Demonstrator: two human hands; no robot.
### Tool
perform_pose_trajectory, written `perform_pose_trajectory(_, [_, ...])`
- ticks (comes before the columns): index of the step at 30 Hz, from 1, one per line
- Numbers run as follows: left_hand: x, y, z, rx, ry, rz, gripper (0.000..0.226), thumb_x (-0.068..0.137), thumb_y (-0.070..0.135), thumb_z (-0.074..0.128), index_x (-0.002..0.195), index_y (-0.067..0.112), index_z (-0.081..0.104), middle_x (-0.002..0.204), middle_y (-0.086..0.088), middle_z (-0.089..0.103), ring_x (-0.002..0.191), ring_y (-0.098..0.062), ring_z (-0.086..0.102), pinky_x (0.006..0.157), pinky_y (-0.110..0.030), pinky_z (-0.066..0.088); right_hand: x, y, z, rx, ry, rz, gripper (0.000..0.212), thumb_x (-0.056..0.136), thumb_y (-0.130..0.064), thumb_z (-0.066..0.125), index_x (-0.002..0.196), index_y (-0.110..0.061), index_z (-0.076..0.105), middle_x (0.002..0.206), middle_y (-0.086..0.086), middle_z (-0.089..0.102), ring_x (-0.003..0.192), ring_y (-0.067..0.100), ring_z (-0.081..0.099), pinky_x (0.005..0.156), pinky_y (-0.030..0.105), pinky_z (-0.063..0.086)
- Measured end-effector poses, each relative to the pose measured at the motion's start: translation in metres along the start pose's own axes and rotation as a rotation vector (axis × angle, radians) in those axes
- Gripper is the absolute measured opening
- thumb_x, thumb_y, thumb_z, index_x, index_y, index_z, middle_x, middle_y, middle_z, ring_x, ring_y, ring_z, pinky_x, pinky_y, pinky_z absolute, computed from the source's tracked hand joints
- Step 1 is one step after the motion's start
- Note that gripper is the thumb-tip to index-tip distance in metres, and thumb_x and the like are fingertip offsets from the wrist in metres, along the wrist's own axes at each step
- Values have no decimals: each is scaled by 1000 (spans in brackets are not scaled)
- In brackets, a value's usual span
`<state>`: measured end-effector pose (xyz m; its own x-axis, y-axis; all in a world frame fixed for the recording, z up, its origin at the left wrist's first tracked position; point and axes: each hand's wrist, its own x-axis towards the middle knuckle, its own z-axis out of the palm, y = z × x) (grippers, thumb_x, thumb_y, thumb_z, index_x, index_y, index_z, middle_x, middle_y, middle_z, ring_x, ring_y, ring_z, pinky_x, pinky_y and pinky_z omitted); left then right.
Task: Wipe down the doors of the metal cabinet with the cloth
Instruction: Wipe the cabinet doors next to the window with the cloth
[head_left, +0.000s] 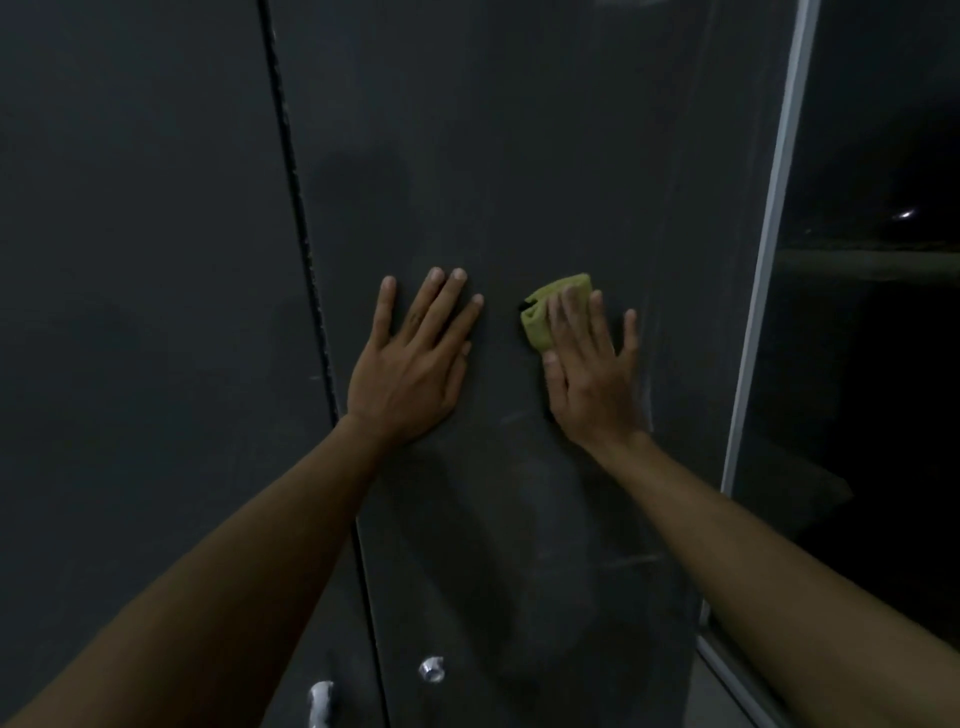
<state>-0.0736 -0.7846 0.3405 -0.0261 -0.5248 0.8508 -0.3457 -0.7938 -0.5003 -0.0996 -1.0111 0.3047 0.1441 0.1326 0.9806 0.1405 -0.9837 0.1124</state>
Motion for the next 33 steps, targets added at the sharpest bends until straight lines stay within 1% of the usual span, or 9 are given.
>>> perform_pose_trajectory(2, [-3,3,0,3,-5,4,51,102,33,38,149,14,35,158,-11,25,148,-26,18,117,-58,11,-12,-14,4,21,9,-3,55,98,-26,39,150,-15,25,156,2,23,147,22,16,115,58,14])
perform_pose_trajectory(6, [-8,6,0,0,-16,0,51,102,33,38,149,13,35,158,-11,25,148,-26,17,117,-59,11,-48,-10,4,3,-99,-385,56,96,-25,47,148,-19,30,152,0,31,144,20,25,112,59,19])
perform_pose_trajectory(8, [-13,9,0,-4,-19,7,51,102,33,38,149,12,35,158,-11,26,147,-26,18,117,-58,11,-51,3,3,-14,-106,-436,52,97,-26,45,147,-18,33,152,0,33,142,20,28,111,59,20])
perform_pose_trajectory(13, [-25,14,1,5,-44,36,52,103,33,37,150,11,33,157,-11,27,147,-26,21,118,-56,11,-47,-2,10,-24,-33,-20,54,103,-29,32,153,-16,18,157,-2,18,149,19,9,116,57,11])
perform_pose_trajectory(15, [-25,15,2,17,-54,46,52,103,33,36,150,11,31,157,-10,27,147,-26,21,118,-55,10,-55,-14,11,-23,-24,0,54,102,-27,35,153,-16,18,157,-2,20,149,19,7,116,57,12])
perform_pose_trajectory(21, [-28,17,0,2,-66,56,52,103,31,36,151,11,30,158,-10,26,147,-27,20,117,-56,11,-82,7,1,-59,-124,-514,48,96,-24,50,143,-21,42,146,-2,45,143,21,30,110,55,22])
perform_pose_trajectory(24, [-32,19,-1,6,-63,81,51,103,31,37,150,11,32,156,-11,28,146,-28,23,117,-56,14,-72,7,1,-61,-99,-241,50,100,-26,41,148,-17,33,151,1,34,149,16,3,115,54,11])
perform_pose_trajectory(27, [-37,23,0,10,-61,85,50,103,29,38,149,11,33,156,-12,29,145,-28,24,117,-56,14,-74,-17,7,-8,-86,-36,54,101,-26,38,151,-15,23,154,1,28,149,18,5,115,57,10])
perform_pose_trajectory(33, [-56,31,2,-8,-112,108,52,102,26,36,151,10,28,157,-11,27,146,-28,22,118,-55,10,-118,-11,11,19,-171,-535,47,100,-22,44,146,-25,37,146,-6,44,146,19,21,112,55,18])
